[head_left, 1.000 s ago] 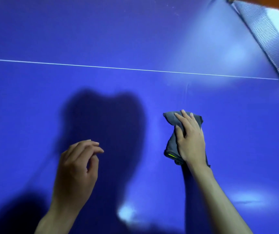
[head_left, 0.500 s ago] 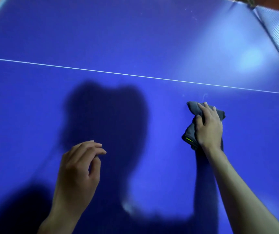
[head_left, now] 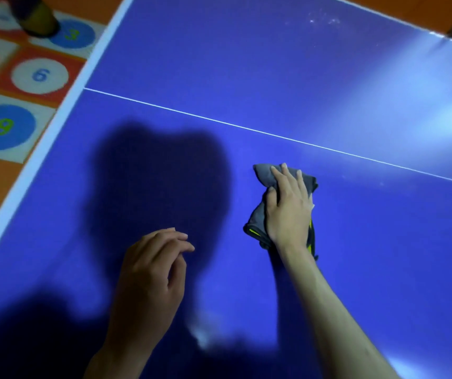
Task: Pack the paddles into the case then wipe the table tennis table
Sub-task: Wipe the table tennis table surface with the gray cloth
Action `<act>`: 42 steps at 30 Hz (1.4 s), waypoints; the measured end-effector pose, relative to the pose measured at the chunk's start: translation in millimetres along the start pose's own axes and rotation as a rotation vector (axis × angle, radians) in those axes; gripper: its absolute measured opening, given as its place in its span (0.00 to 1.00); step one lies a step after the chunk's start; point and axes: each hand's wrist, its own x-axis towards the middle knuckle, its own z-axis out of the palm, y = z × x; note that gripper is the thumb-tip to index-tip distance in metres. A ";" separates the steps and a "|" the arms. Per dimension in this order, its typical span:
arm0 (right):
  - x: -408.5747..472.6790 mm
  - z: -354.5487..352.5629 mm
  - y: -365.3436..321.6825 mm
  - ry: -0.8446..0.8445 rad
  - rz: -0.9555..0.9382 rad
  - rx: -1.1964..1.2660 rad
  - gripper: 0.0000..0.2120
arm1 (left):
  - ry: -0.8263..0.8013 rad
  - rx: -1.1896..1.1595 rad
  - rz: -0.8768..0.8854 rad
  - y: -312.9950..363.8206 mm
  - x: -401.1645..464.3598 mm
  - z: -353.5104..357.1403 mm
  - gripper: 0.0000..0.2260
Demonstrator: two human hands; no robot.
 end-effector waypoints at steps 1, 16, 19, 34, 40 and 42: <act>-5.3 12.6 -23.9 0.001 -0.025 -0.001 0.21 | 0.014 -0.005 -0.010 -12.3 -1.1 -12.9 0.13; -37.1 180.0 -317.9 -0.126 -0.288 -0.003 0.23 | 0.136 -0.042 -0.184 -148.3 -18.7 -153.7 0.14; -11.9 191.8 -337.8 -0.214 -0.289 -0.008 0.23 | 0.152 -0.037 -0.175 -155.9 -19.9 -160.5 0.13; 33.9 142.5 -237.6 -0.120 -0.192 0.067 0.20 | 0.114 -0.024 -0.060 -128.2 -4.8 -111.3 0.13; 47.3 83.3 -126.5 -0.077 -0.100 0.060 0.20 | 0.065 -0.045 0.014 -72.4 -0.4 -54.7 0.13; 51.7 61.2 -85.8 -0.065 -0.079 0.053 0.20 | 0.056 -0.043 0.033 -48.1 0.0 -33.0 0.13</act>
